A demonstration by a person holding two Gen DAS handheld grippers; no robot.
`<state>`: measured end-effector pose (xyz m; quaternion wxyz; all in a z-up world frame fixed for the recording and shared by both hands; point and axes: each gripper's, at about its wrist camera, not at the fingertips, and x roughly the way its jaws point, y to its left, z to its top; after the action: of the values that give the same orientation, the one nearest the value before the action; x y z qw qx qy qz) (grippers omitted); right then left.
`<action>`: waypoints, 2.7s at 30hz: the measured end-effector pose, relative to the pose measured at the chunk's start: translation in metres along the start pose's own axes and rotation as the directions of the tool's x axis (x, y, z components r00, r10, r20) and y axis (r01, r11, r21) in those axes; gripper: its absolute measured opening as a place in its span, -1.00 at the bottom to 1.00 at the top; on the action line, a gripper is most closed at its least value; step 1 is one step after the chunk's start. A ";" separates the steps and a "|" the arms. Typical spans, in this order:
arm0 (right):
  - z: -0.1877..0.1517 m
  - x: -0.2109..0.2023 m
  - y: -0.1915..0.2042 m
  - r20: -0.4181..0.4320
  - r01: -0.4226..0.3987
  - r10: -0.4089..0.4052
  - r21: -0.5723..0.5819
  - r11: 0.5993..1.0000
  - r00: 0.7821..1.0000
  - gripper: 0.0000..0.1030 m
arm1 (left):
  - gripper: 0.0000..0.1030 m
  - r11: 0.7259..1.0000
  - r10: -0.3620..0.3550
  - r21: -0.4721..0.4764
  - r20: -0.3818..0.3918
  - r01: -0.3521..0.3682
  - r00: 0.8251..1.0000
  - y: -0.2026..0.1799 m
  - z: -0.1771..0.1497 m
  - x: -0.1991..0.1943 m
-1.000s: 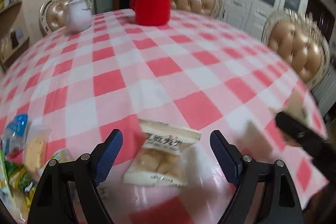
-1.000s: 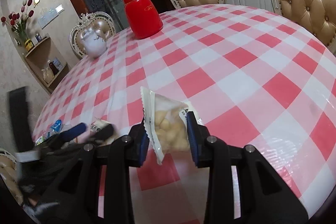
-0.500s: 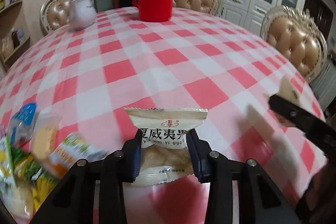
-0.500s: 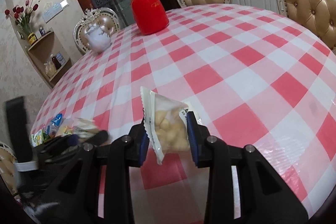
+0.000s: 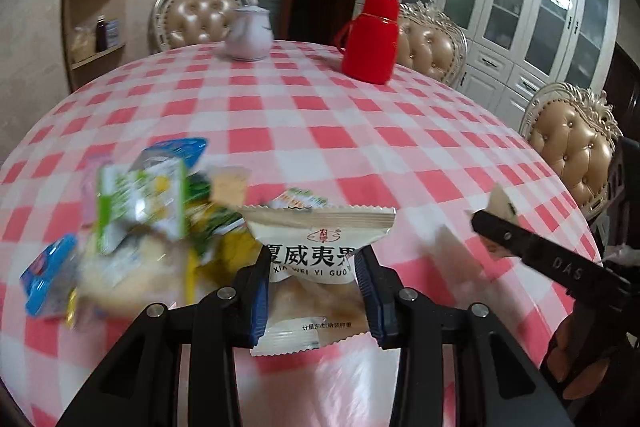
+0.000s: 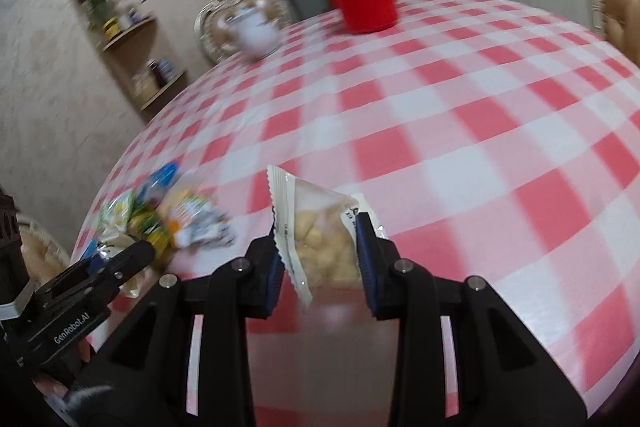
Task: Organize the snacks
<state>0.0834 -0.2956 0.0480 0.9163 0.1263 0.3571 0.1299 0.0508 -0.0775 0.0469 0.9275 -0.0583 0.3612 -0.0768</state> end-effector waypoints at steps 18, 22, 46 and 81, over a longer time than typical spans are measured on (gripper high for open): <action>-0.067 -0.041 0.071 0.012 -0.074 0.074 -0.051 0.996 0.997 -0.30 | -0.22 0.999 0.001 -0.050 0.089 0.004 0.996 0.023 -0.034 -0.052; -0.082 -0.069 0.077 0.059 -0.103 0.105 -0.039 0.994 0.993 -0.30 | -0.22 0.998 0.015 -0.056 0.111 -0.009 0.994 0.025 -0.039 -0.065; -0.168 -0.229 0.030 0.177 0.080 -0.064 -0.083 0.993 0.982 -0.29 | -0.21 0.976 -0.174 0.152 0.108 0.157 0.979 -0.093 -0.112 -0.134; -0.219 -0.347 -0.151 0.142 0.471 -0.500 0.197 0.860 0.854 -0.28 | -0.21 0.704 -0.477 0.471 -0.242 0.532 0.845 -0.315 -0.206 -0.149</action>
<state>-0.2917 -0.5202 0.0587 0.9361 0.1147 0.2984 -0.1467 -0.2289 -0.3700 0.0463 0.8312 0.1020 0.3432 -0.4253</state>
